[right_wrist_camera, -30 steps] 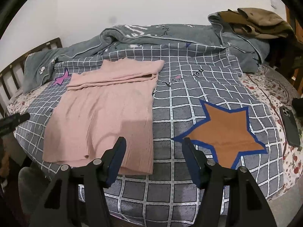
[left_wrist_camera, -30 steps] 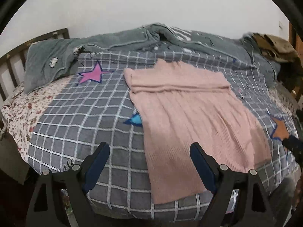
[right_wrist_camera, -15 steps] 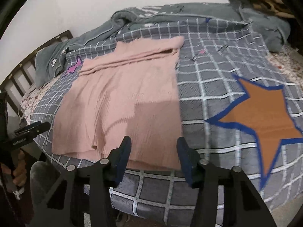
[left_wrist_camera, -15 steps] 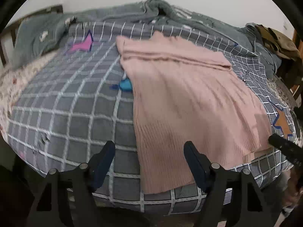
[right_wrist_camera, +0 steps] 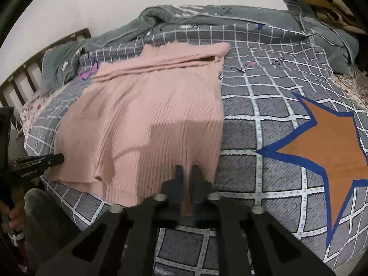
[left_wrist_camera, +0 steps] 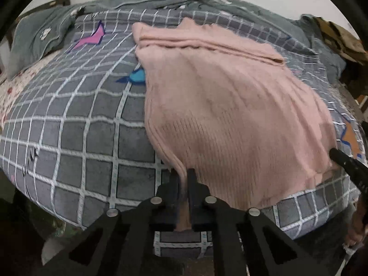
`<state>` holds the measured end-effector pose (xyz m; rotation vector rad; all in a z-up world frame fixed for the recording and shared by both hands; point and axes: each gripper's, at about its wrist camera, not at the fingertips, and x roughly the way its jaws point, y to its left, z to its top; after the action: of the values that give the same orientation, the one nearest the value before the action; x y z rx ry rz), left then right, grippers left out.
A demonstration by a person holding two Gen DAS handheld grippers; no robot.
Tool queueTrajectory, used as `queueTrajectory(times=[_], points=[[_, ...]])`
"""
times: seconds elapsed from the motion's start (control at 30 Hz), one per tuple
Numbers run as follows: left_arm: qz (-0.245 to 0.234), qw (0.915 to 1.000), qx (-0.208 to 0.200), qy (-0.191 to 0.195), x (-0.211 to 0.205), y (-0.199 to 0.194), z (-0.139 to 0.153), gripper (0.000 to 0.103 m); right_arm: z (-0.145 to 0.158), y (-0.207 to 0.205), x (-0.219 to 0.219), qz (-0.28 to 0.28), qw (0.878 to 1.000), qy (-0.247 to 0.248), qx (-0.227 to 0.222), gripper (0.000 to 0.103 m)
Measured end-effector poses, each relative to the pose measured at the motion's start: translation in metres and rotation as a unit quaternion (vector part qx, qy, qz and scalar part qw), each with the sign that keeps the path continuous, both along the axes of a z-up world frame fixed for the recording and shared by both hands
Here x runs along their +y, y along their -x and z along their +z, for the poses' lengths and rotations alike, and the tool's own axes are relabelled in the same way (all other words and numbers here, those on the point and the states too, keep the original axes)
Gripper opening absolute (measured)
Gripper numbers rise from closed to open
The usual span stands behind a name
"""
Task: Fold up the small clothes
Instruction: 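Move the right gripper to the sweater hem and close it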
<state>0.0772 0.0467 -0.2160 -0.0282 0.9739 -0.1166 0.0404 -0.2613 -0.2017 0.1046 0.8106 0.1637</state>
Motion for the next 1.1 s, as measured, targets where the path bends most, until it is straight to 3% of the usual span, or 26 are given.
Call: queueTrajectory(times=[0.1,0.2,0.33,0.6,0.73,0.77,0.83,0.87,1.1], points=[[0.012,0.9999,-0.005,0.005,0.023,0.008,0.013,0.006,0.013,0.014,-0.022,-0.027,0.999,-0.040,-0.016,0.003],[0.019,0.9987,0.008,0.046,0.044,0.010,0.011,0.006,0.009,0.019,-0.037,-0.044,0.997,-0.063,-0.009,0.003],[0.007,0.9997,0.001,0.022,0.034,0.012,0.008,0.007,0.000,0.014,-0.023,-0.042,0.999,-0.033,0.005,0.004],[0.019,0.9992,0.034,0.011,0.023,0.000,-0.010,0.014,-0.002,0.006,-0.010,-0.008,0.999,-0.039,0.024,0.016],[0.027,0.9991,0.030,0.012,0.021,-0.001,-0.013,0.016,-0.010,0.004,-0.009,-0.007,0.998,-0.049,0.025,0.018],[0.028,0.9990,0.031,0.013,0.021,-0.002,-0.013,0.016,-0.011,0.004,-0.009,-0.008,0.998,-0.052,0.024,0.017],[0.019,0.9991,0.032,0.019,0.021,-0.003,-0.011,0.013,-0.009,0.004,-0.009,-0.007,0.998,-0.052,0.023,0.004],[0.010,0.9991,0.036,0.020,0.021,-0.003,-0.010,0.007,-0.008,0.005,-0.009,-0.003,0.999,-0.050,0.021,0.004],[-0.002,0.9983,0.016,0.055,0.033,0.008,0.014,0.007,0.014,0.024,-0.025,-0.010,0.993,-0.115,-0.013,0.004]])
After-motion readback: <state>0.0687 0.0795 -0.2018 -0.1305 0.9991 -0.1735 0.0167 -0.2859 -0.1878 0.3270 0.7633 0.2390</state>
